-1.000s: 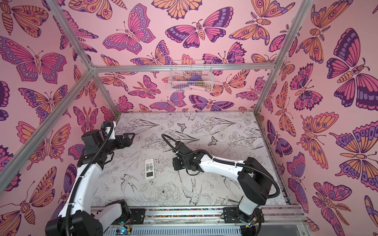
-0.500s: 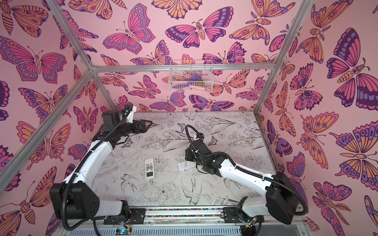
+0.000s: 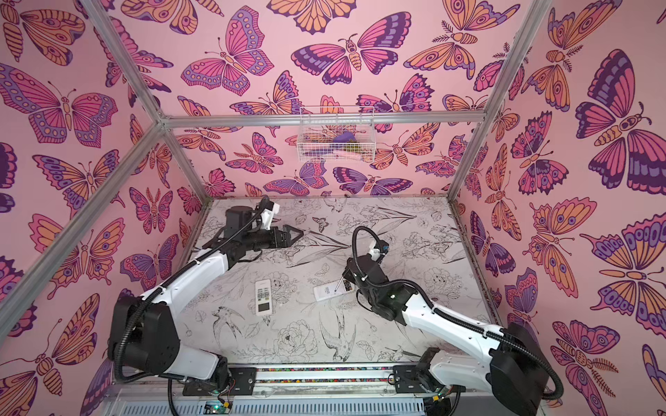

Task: Unload the batteries from the remote control
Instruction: 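Lift the screwdriver with the right gripper and carry it toward the left gripper, then grasp the screwdriver shaft with the left gripper while the right gripper releases it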

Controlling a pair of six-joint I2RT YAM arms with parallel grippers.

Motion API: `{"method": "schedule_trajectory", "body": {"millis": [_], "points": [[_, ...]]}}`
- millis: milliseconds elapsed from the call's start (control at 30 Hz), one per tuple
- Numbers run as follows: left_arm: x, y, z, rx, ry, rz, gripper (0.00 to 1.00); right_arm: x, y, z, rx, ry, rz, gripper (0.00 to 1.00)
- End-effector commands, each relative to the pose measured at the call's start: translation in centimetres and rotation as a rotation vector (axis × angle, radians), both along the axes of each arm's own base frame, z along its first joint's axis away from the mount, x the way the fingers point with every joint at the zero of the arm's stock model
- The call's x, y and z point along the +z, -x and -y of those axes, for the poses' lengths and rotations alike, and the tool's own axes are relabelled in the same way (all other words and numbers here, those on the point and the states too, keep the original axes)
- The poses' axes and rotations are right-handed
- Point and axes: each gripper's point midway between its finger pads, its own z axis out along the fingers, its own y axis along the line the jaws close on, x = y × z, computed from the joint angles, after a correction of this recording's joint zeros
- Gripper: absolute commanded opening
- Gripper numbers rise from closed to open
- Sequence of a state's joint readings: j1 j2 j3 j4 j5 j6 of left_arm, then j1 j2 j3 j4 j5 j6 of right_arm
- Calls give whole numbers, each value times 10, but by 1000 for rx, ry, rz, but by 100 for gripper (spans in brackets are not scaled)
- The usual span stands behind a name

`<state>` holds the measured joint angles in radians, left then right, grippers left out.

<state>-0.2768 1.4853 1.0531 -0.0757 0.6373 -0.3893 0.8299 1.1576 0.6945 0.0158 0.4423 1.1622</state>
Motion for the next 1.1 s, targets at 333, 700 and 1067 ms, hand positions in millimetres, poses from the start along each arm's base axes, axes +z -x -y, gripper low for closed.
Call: {"method": "schedule_trajectory", "body": {"millis": [333, 700, 1067], "points": [[-21, 49, 81, -228, 87, -13, 96, 7, -11, 26, -275, -350, 53, 0], [-41, 79, 112, -320, 86, -76, 82, -5, -12, 30, -344, -490, 56, 0], [-65, 100, 136, -397, 23, -97, 68, -17, -8, 43, -425, -526, 29, 0]]}}
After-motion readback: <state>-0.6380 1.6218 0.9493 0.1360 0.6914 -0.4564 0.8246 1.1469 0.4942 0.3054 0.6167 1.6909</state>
